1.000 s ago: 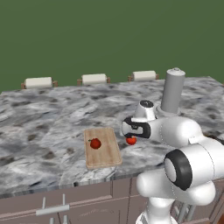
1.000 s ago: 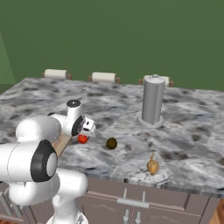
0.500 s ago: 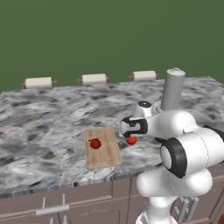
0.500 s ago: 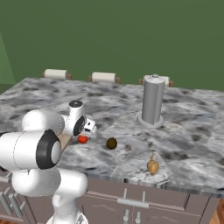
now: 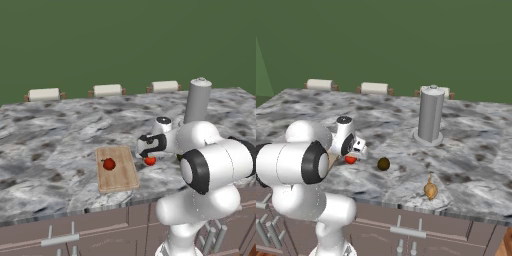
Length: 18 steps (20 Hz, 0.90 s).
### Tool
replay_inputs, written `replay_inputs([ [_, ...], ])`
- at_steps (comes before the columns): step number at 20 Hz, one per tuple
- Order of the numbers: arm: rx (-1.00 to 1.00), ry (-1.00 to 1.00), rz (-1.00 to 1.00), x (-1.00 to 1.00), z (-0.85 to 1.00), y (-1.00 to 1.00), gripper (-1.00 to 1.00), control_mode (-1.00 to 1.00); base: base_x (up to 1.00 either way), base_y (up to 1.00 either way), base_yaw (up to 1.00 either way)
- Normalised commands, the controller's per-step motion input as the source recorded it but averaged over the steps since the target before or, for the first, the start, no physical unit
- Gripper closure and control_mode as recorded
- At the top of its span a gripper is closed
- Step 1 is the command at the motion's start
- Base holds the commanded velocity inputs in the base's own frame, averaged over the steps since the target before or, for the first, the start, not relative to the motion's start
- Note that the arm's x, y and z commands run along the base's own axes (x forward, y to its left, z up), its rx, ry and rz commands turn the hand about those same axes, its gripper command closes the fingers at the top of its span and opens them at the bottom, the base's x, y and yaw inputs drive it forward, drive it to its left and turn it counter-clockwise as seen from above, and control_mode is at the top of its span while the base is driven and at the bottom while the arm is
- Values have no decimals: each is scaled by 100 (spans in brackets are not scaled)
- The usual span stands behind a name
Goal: Place the avocado, onion, tomato, and bell pepper on the cutting board.
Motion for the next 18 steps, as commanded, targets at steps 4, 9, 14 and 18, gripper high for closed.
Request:
replay_inputs([
  [4,0,2,0,5,-15,1,-100,-100,0,0,0],
  [9,0,1,0,4,-15,3,100,-100,0,0,0],
  [14,0,0,0,3,-11,0,100,-100,0,0,0],
  [18,0,0,0,0,-3,0,100,-100,0,0,0],
])
